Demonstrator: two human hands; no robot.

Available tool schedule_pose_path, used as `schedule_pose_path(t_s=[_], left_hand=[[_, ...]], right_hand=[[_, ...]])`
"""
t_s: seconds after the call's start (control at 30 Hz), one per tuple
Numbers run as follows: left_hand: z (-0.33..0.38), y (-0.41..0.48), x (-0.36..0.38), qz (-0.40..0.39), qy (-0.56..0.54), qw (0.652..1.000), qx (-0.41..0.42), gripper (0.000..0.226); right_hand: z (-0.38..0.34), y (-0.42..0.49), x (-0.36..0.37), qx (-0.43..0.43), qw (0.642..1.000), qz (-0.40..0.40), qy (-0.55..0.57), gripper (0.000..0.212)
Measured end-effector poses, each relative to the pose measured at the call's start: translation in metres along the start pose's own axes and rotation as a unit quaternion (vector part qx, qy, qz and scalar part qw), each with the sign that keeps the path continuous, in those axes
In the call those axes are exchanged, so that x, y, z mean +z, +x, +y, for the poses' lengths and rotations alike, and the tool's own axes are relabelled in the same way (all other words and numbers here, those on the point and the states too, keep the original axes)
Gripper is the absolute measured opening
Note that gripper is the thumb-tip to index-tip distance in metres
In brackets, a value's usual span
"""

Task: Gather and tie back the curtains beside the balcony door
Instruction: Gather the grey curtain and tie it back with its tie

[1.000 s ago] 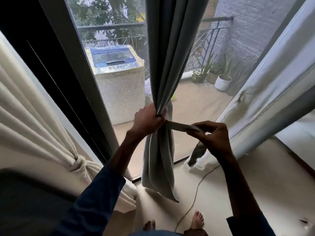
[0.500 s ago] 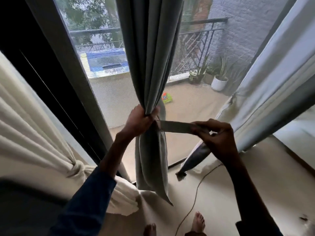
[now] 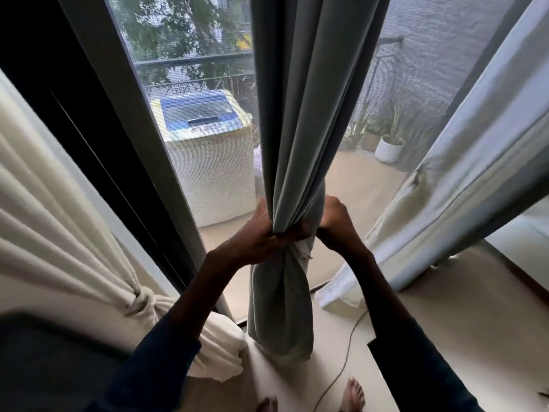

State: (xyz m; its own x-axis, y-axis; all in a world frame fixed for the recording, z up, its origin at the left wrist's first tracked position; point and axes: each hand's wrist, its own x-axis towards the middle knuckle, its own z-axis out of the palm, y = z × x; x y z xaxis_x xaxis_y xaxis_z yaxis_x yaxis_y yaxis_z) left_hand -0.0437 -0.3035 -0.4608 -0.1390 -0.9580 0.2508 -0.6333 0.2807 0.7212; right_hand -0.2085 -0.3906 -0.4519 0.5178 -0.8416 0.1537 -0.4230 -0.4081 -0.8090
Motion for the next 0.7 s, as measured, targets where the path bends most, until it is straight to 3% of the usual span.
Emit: schedule_pose_path(t_s=[0.07,0.17,0.23,0.3,0.37,0.53,0.7], left_hand=[[-0.009,0.001,-0.002,0.046,0.109,0.993,-0.006,0.055],[-0.014,-0.002,-0.007,0.017,0.050,0.998,-0.029,0.048],[-0.006,-0.002,-0.011,0.017,0.070,0.996,-0.059,0.051],[0.000,-0.002,-0.014,0.054,0.187,0.978,-0.077,0.051],[0.006,-0.001,-0.014,0.083,0.234,0.965,-0.080,0.051],[0.001,0.014,-0.009,0.121,0.196,0.965,-0.123,0.052],[-0.005,0.027,-0.002,0.130,0.158,0.967,-0.154,0.043]], right_hand=[[-0.001,0.003,0.008,0.016,1.000,-0.020,0.016,0.019],[0.000,0.007,0.011,0.010,0.999,-0.035,0.030,0.027],[-0.003,0.006,0.011,0.012,0.998,-0.040,0.045,0.033],[0.000,0.005,0.010,0.029,0.997,-0.025,0.070,0.028],[0.008,0.002,0.009,0.046,0.996,0.019,0.077,0.017],[0.022,-0.027,0.021,0.035,0.979,0.174,0.104,0.008],[0.013,-0.060,0.036,0.033,0.977,0.103,0.186,0.005]])
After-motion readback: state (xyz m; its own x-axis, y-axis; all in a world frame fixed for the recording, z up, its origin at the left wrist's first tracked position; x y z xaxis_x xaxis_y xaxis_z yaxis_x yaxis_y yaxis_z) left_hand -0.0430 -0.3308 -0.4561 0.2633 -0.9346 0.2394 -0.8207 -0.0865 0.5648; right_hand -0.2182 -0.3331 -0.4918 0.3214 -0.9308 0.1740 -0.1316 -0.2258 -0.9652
